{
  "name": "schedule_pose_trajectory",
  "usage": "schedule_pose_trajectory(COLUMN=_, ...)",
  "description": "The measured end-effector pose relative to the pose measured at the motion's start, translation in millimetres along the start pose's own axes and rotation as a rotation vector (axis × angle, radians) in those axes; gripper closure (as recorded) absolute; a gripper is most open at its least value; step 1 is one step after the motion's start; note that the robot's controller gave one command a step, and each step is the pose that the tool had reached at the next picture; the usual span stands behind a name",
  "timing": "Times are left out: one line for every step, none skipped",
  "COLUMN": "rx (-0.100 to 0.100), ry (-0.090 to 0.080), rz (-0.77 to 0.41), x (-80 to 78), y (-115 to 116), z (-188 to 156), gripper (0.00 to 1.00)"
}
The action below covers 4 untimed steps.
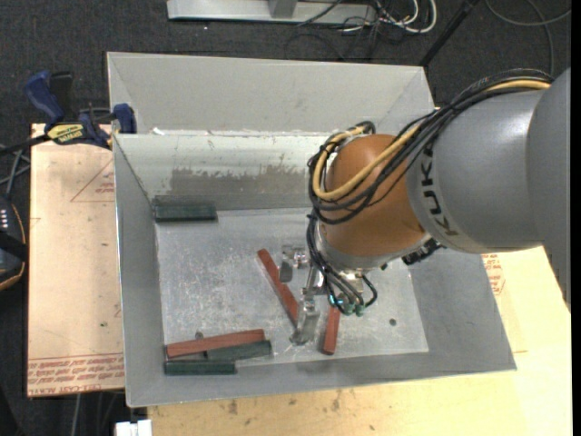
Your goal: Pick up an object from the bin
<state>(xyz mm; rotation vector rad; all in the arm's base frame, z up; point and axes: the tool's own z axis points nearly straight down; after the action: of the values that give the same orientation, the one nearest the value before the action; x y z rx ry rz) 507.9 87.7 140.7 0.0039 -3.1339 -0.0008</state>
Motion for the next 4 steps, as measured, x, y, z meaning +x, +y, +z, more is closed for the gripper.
schedule_pose_trajectory(rx=-0.001, ry=-0.007, rz=0.003, x=-2.0, y=-0.4, z=-4.0, gripper=0.00)
schedule_pose_trajectory(rx=-0.001, ry=-0.012, rz=-0.078, x=-1.2, y=55.3, z=45.6, gripper=0.00)
schedule_pose_trajectory(rx=0.001, ry=-0.003, rz=-0.059, x=4.2, y=89.3, z=36.8, gripper=0.00)
schedule_pose_trajectory(rx=0.007, ry=-0.010, rz=-0.119, x=-1.5, y=101.3, z=30.2, gripper=0.00)
